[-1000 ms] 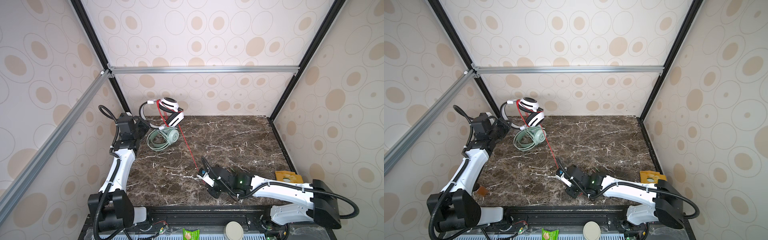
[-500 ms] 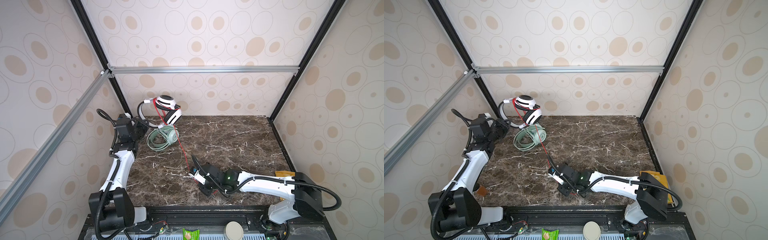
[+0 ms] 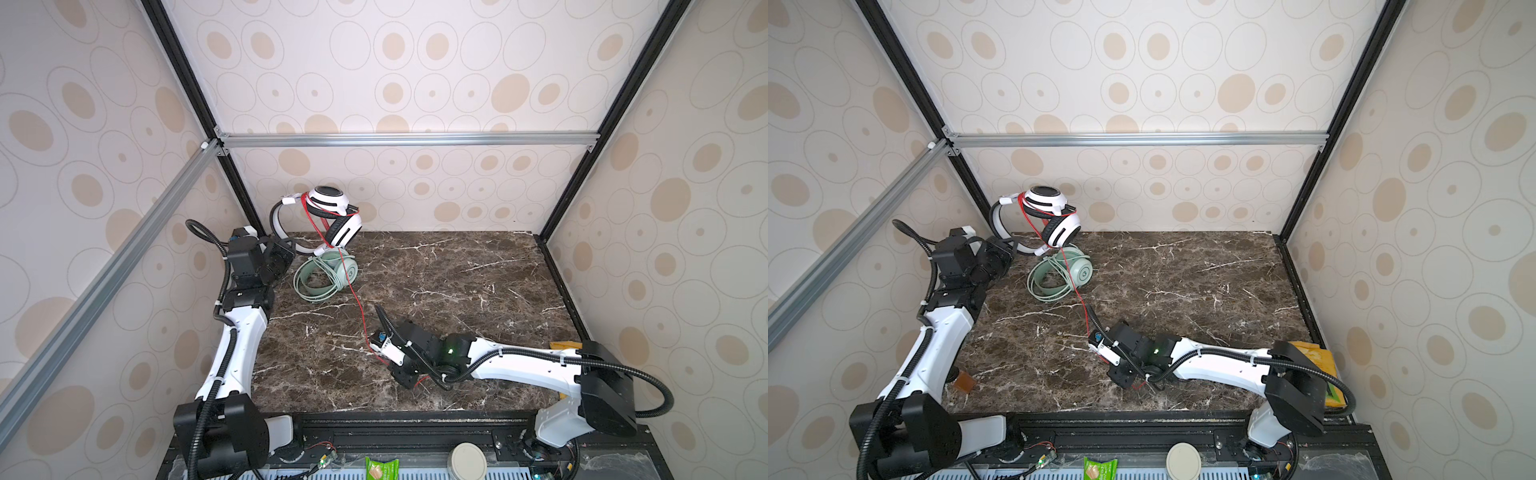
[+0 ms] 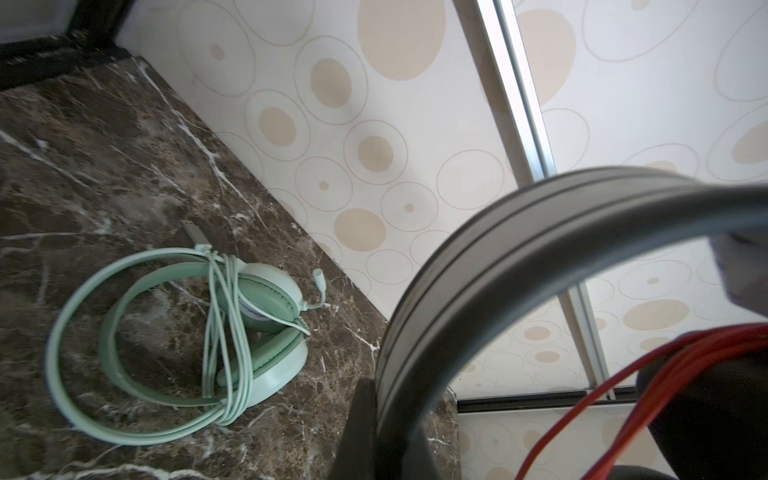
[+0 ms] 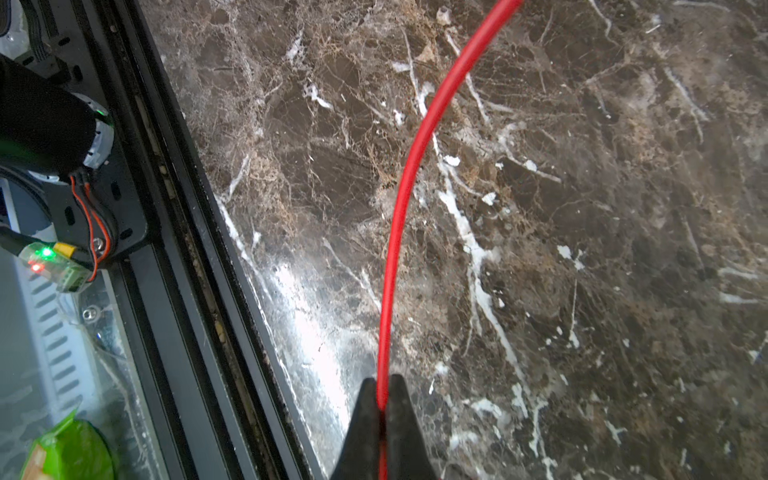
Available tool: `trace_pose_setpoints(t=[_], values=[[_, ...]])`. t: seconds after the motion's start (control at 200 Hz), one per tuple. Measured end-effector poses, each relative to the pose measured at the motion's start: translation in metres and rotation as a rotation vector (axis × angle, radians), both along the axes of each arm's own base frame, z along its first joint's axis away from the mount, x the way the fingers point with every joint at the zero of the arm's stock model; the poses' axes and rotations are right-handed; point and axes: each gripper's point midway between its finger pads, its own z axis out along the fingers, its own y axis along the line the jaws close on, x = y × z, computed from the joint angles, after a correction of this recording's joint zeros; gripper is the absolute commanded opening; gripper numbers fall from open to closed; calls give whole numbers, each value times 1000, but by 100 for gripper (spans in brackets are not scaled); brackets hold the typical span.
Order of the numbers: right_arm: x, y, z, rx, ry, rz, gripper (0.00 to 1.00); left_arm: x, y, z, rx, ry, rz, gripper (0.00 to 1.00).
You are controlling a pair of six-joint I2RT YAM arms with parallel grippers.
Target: Wrap the headphones
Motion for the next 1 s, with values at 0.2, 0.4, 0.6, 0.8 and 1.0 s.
trace_pose_setpoints(t=[0.2, 0.4, 0.6, 0.8, 1.0], values=[[-17, -22, 31, 53, -17, 6, 0, -18, 19, 3, 96, 63, 163, 0], [-38, -32, 54, 61, -37, 47, 0, -27, 9, 6, 242, 119, 240, 0], [-38, -42, 83, 34, -89, 45, 0, -33, -18, 5, 406, 160, 232, 0], [-27, -58, 135, 59, -196, 8, 0, -37, -41, -7, 566, 217, 216, 0], [-15, -74, 189, 64, -309, -30, 0, -38, -67, -11, 729, 255, 192, 0]])
